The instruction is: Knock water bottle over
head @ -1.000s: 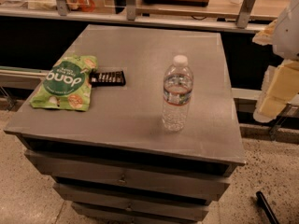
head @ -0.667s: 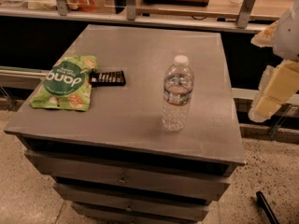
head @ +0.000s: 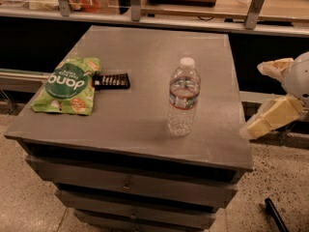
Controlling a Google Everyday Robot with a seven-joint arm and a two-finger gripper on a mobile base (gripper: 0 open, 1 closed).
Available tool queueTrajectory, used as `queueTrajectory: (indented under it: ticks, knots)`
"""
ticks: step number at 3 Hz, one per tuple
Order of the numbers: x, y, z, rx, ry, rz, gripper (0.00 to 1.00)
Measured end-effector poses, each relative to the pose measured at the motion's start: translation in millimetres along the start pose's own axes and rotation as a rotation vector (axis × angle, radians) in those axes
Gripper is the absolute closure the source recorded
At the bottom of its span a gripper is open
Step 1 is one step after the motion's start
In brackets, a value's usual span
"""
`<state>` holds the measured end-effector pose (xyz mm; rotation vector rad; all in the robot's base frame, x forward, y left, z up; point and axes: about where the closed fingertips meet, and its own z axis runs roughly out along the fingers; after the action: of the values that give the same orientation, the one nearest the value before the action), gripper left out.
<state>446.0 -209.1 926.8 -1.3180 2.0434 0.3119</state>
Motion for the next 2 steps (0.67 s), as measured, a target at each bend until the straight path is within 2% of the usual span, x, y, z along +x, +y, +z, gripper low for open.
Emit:
queueTrajectory:
  ticks: [1,2]
  knots:
    - [-7.6,-8.3,-17.1,0.072,-0.128,0.053,0.00]
    - [-7.0,-5.0,-10.8,0.032,-0.134,0.052,0.00]
